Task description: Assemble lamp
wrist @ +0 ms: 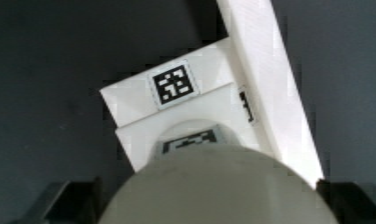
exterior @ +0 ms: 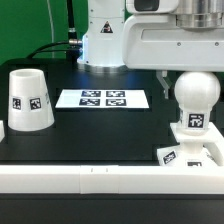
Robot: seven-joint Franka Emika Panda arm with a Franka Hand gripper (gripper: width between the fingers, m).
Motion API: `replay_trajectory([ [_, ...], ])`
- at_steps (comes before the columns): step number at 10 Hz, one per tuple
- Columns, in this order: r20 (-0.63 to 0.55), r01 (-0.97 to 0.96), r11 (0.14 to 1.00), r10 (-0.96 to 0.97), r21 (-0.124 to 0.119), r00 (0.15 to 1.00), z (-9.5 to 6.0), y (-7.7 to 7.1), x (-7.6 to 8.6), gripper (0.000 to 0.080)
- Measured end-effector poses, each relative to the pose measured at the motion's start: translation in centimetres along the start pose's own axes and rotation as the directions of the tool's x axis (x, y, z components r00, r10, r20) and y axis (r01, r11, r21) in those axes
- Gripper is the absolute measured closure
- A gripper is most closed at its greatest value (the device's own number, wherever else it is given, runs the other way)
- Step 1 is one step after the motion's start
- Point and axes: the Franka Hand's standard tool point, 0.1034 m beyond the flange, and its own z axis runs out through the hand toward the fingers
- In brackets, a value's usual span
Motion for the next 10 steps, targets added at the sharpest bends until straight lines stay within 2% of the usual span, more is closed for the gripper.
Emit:
replay_trajectory([
  [2, 0.000, -0.125, 0.992, 0.125, 0.001, 0.992, -0.03, -0.01, 0.00, 0.0225],
  [3, 0.008, -0.215, 0.977, 0.215, 0.015, 0.977, -0.06, 0.19, -0.02, 0.0225],
  [5, 0.023, -0.363, 0.931, 0.363, 0.025, 0.932, -0.13, 0.31, -0.23, 0.0225],
  [8, 0.028, -0.496, 0.868, 0.495, 0.023, 0.868, -0.23, 0.19, -0.32, 0.0225],
  [10, 0.032, -0.509, 0.861, 0.508, 0.023, 0.861, -0.09, 0.09, -0.42, 0.0122],
])
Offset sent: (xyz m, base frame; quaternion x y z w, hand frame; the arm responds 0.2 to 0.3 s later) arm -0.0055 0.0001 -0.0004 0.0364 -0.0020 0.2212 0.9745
